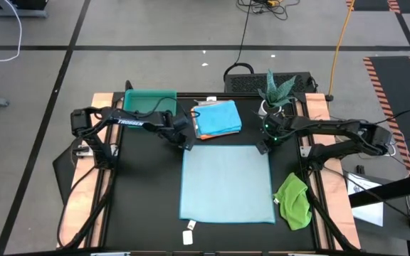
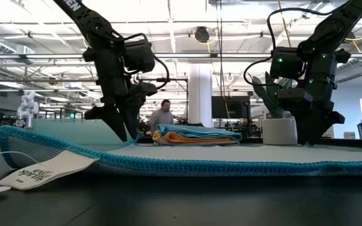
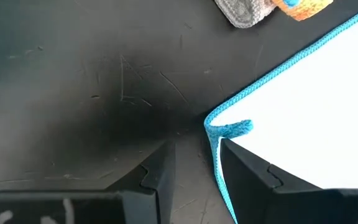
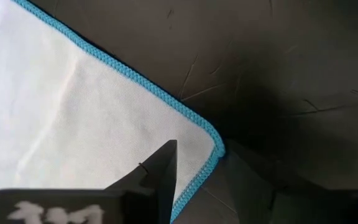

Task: Fold microfiber towels
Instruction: Fold the light blue microfiber towel

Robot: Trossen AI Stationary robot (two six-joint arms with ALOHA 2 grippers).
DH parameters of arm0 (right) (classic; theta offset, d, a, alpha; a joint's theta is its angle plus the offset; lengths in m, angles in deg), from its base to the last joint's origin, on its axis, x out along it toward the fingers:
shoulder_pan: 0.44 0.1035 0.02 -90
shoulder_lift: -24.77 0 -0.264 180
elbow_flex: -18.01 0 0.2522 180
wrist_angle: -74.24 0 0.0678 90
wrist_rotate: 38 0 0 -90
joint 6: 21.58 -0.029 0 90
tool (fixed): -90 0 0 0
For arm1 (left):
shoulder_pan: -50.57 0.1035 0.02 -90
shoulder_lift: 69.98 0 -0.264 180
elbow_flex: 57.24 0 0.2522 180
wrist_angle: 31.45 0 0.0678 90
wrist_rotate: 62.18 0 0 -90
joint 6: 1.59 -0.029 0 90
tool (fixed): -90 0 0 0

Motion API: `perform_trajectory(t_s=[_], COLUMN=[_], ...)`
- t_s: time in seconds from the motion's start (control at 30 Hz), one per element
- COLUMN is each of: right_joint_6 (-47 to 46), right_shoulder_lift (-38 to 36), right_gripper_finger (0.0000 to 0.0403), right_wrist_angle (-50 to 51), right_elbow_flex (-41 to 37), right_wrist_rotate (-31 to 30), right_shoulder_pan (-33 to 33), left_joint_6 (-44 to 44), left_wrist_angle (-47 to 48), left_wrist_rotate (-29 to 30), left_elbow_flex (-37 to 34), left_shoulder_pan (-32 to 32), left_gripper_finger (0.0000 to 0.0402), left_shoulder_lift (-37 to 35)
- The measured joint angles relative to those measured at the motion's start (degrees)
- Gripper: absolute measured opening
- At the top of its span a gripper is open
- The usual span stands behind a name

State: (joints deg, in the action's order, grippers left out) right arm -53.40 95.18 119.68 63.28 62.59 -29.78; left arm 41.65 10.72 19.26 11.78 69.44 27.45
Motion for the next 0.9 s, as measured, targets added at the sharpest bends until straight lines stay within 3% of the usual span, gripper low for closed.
perform_trajectory(t_s=[0.33, 0.57, 0.9], right_joint_6=[0.0, 0.0, -0.4], right_shoulder_lift=[0.0, 0.0, 0.0], right_gripper_finger=[0.0121, 0.0121, 0.0121], right_wrist_angle=[0.0, 0.0, -0.2], right_elbow_flex=[0.0, 0.0, 0.0], right_wrist_rotate=[0.1, 0.1, 0.1], right_shoulder_pan=[0.0, 0.0, 0.0], left_joint_6=[-1.7, -2.6, -2.5], left_wrist_angle=[0.1, 1.0, 4.3], left_wrist_rotate=[-5.9, 0.1, 3.9], left_elbow_flex=[2.0, 3.4, 3.2], left_shoulder_pan=[1.1, 0.8, -0.8], left_gripper_finger=[0.0129, 0.0129, 0.0129], left_shoulder_lift=[-0.8, -2.4, -1.8])
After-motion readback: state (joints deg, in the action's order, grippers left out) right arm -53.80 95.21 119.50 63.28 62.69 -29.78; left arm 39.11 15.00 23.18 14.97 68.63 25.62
